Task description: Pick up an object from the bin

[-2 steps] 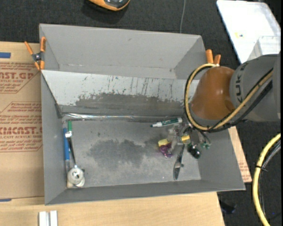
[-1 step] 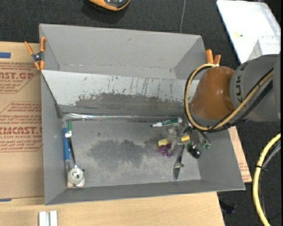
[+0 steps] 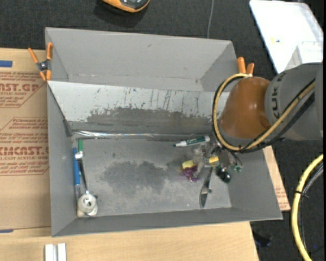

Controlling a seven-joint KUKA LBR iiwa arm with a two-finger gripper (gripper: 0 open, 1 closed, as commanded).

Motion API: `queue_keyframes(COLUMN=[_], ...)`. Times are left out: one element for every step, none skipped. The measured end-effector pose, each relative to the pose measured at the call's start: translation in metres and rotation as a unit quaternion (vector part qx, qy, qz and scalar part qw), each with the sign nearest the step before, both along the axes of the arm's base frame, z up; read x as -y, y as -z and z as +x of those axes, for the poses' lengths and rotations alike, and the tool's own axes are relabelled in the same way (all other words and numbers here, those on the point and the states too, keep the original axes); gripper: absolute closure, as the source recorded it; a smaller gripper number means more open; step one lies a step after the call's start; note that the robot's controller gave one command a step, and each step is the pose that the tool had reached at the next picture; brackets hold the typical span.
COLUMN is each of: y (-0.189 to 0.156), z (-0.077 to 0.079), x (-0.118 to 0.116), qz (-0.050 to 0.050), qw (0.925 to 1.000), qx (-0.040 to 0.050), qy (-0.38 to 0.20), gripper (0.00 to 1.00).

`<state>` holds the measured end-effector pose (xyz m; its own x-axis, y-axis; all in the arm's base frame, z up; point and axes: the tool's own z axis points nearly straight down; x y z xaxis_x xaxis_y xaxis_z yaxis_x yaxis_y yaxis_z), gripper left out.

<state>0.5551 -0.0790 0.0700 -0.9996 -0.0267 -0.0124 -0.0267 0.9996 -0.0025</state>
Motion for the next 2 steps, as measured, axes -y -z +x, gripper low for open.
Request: queue_keyframes(y=[0.0, 0.0], z=[0.0, 0.0], x=[0.0, 0.0], qz=[0.0, 0.0], qw=[1.0, 1.0], qx=[0.0, 0.0], qy=[0.0, 0.0], gripper=[1.0, 1.0])
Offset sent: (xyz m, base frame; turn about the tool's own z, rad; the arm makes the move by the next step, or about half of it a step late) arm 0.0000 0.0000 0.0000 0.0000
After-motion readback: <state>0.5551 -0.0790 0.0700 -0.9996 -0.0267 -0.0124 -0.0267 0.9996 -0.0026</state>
